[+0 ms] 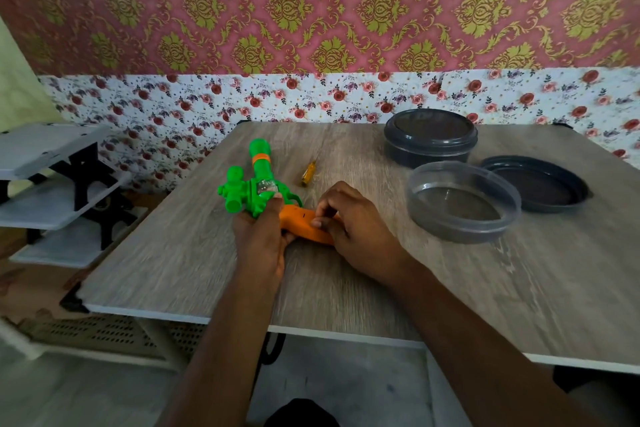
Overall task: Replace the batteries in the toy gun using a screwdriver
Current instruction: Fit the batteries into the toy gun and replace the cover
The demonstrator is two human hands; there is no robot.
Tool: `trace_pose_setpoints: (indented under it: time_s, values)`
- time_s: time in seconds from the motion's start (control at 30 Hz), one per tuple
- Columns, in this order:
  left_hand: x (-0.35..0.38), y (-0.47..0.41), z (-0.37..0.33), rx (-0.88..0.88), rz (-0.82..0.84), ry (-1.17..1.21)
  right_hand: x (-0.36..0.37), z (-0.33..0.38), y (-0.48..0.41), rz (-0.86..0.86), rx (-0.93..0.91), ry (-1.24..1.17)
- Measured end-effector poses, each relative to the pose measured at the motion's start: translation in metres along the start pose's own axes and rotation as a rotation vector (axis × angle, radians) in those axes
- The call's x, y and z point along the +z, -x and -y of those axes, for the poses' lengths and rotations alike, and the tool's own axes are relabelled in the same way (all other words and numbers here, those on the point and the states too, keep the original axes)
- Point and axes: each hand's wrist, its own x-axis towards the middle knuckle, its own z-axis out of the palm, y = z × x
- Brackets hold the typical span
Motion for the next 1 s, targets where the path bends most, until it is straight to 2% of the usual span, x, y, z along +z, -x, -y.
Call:
trace_pose_setpoints:
  time_s: [0.3,0.7,0.87,1.0]
  values:
    - [0.0,0.0,-0.002,-0.009,0.028,0.031,0.0,-0.002,0.003,-0.001,-0.045,0.013]
    - [-0.003,-0.001,-0.002,-0.039,0.048,0.125,0.0,-0.001,0.01,-0.038,-0.27,0.18]
    - [-0.003,0.0,-0.003,-0.038,0.041,0.129,-0.001,-0.001,0.01,-0.037,-0.272,0.159]
    - [-0.002,0.001,-0.003,-0.041,0.037,0.124,-0.001,-0.004,0.01,-0.074,-0.177,0.045]
